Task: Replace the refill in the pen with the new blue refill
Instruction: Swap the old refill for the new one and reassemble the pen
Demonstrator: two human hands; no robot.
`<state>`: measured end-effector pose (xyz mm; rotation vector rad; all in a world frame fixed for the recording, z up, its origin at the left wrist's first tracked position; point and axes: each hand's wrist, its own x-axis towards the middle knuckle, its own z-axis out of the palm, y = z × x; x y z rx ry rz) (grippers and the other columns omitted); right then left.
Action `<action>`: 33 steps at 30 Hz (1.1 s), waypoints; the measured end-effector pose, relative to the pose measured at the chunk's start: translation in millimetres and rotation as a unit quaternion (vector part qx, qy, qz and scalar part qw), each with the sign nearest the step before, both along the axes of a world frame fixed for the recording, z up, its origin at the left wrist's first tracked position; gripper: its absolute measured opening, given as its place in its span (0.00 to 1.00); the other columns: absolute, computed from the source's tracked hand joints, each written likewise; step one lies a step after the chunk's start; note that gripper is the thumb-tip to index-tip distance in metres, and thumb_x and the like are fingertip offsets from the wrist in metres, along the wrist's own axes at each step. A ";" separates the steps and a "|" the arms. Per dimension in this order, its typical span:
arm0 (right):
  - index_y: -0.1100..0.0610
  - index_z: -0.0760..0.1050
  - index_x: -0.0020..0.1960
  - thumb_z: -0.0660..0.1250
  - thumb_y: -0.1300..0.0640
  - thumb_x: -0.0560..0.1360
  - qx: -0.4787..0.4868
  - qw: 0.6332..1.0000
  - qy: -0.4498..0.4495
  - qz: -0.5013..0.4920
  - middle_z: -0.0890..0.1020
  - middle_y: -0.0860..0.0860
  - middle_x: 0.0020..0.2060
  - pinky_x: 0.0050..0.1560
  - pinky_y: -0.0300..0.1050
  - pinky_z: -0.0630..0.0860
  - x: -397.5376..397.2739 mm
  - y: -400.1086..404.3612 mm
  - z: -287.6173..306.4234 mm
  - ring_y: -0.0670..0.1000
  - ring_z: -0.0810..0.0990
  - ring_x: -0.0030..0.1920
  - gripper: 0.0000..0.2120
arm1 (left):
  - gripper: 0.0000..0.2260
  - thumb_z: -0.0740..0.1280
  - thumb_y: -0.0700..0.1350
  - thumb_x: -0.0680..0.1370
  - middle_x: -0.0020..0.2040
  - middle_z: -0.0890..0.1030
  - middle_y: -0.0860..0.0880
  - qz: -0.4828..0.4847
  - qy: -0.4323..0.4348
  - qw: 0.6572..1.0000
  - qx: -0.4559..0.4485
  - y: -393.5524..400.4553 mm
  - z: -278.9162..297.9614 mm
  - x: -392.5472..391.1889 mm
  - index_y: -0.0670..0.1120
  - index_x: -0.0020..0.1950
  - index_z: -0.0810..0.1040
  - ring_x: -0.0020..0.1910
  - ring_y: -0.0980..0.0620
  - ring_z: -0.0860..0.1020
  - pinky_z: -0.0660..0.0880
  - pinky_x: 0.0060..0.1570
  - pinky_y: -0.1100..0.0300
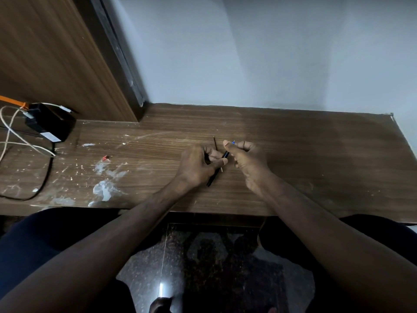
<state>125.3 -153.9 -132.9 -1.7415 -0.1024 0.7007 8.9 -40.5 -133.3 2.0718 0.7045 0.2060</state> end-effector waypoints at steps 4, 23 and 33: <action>0.53 0.86 0.51 0.73 0.37 0.76 -0.007 0.998 0.036 0.045 0.88 0.46 0.42 0.39 0.42 0.75 -3.8 -5.3 4.6 0.44 0.81 0.41 0.18 | 0.04 0.80 0.52 0.76 0.39 0.90 0.54 0.070 -0.012 0.993 -0.091 6.1 -7.7 0.4 0.53 0.48 0.90 0.40 0.60 0.88 0.83 0.48 0.62; 0.54 0.85 0.55 0.79 0.51 0.74 -0.106 0.978 -0.108 0.146 0.88 0.46 0.46 0.36 0.24 0.73 0.8 -21.5 -8.7 0.39 0.85 0.45 0.12 | 0.17 0.76 0.49 0.79 0.63 0.84 0.46 0.015 0.109 0.974 0.198 46.6 -26.1 1.4 0.52 0.68 0.83 0.60 0.47 0.82 0.81 0.60 0.53; 0.55 0.85 0.54 0.79 0.53 0.75 -0.123 0.970 -0.126 0.166 0.87 0.45 0.43 0.32 0.20 0.70 0.8 -26.1 -16.3 0.37 0.83 0.42 0.10 | 0.20 0.79 0.43 0.76 0.59 0.86 0.45 0.014 0.119 0.981 0.155 33.4 -30.7 5.8 0.46 0.67 0.79 0.58 0.46 0.85 0.80 0.58 0.56</action>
